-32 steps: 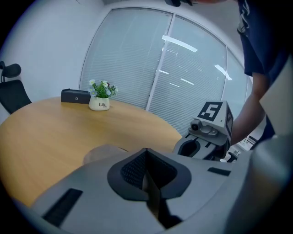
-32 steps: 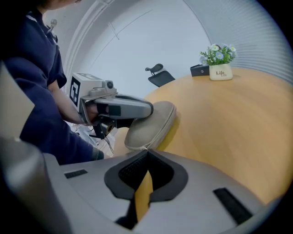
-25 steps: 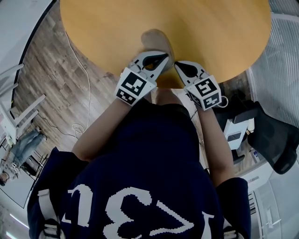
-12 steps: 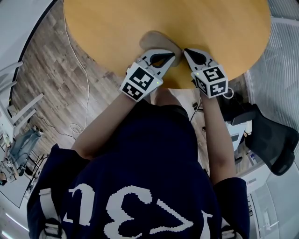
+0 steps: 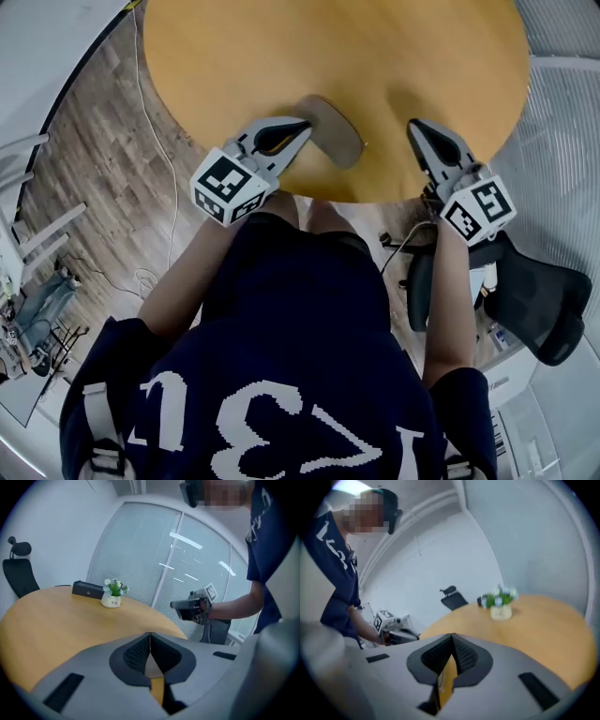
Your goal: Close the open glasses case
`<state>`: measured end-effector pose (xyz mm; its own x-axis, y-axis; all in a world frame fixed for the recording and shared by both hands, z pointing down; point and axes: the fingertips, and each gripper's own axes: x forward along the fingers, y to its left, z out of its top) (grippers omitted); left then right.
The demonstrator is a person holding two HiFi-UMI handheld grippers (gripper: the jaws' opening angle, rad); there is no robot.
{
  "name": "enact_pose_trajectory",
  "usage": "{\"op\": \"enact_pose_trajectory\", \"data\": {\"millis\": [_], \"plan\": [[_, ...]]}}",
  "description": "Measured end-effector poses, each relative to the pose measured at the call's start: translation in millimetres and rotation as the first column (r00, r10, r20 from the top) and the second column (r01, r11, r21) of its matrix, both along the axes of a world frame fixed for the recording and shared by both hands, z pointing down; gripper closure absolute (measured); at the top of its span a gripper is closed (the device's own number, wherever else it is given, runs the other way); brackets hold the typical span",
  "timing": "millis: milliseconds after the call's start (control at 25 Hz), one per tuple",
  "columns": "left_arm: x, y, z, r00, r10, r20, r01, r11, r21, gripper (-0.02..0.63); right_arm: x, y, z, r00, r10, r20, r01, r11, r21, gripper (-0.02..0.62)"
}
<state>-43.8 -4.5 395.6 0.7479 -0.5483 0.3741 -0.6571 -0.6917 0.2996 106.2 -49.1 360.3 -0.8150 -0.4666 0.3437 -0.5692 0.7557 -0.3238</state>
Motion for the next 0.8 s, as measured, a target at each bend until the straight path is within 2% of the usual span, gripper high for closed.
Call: {"op": "enact_pose_trajectory", "data": {"millis": [40, 80, 120, 160, 200, 240, 280, 360, 440, 520, 560, 720, 800], "plan": [[-11, -3, -7, 1.000, -0.023, -0.010, 0.023, 1.000, 0.008, 0.592, -2, -10, -35, 0.999, 0.039, -0.003, -0.039, 0.994, 0.106, 0.572], [-22, -6, -13, 0.999, -0.047, -0.015, 0.048, 0.999, 0.019, 0.592, -13, -12, -47, 0.998, 0.051, -0.040, -0.043, 0.984, 0.173, 0.572], [-31, -9, -16, 0.997, -0.072, -0.017, 0.072, 0.997, 0.027, 0.592, -35, -3, -25, 0.992, 0.018, -0.126, 0.003, 0.986, 0.167, 0.572], [-39, -11, -15, 0.995, -0.096, -0.018, 0.096, 0.995, 0.023, 0.592, -65, 14, 24, 0.968, -0.061, -0.242, 0.084, 0.993, 0.087, 0.574], [-47, -10, -10, 0.993, -0.118, -0.018, 0.118, 0.993, 0.001, 0.592, -91, 32, 75, 0.936, -0.149, -0.317, 0.153, 0.988, -0.012, 0.580], [-52, -7, -3, 0.991, -0.136, -0.019, 0.135, 0.990, -0.034, 0.592, -107, 46, 104, 0.924, -0.202, -0.323, 0.186, 0.979, -0.078, 0.577], [-55, -5, 3, 0.988, -0.150, -0.025, 0.148, 0.987, -0.067, 0.592, -110, 52, 112, 0.931, -0.218, -0.293, 0.194, 0.975, -0.111, 0.577], [-61, -16, 6, 0.980, -0.188, -0.060, 0.182, 0.979, -0.087, 0.592, -99, 41, 97, 0.958, -0.222, -0.183, 0.202, 0.972, -0.118, 0.575], [-69, -20, -1, 0.972, -0.220, -0.089, 0.213, 0.974, -0.084, 0.592, -89, 27, 61, 0.979, -0.204, 0.030, 0.206, 0.972, -0.112, 0.575], [-75, -20, -10, 0.971, -0.222, -0.088, 0.217, 0.974, -0.060, 0.592, -82, 11, 13, 0.960, -0.172, 0.220, 0.189, 0.980, -0.061, 0.575], [-77, -22, -14, 0.972, -0.220, -0.080, 0.217, 0.975, -0.045, 0.592, -79, 4, -10, 0.950, -0.166, 0.265, 0.176, 0.984, -0.016, 0.575], [-93, -33, -34, 0.970, -0.231, -0.079, 0.232, 0.973, 0.003, 0.592, -70, -17, -85, 0.913, -0.168, 0.373, 0.134, 0.984, 0.116, 0.575], [-100, -45, -51, 0.966, -0.235, -0.106, 0.239, 0.970, 0.034, 0.591, -74, -19, -118, 0.878, -0.216, 0.426, 0.155, 0.973, 0.173, 0.575]]}}
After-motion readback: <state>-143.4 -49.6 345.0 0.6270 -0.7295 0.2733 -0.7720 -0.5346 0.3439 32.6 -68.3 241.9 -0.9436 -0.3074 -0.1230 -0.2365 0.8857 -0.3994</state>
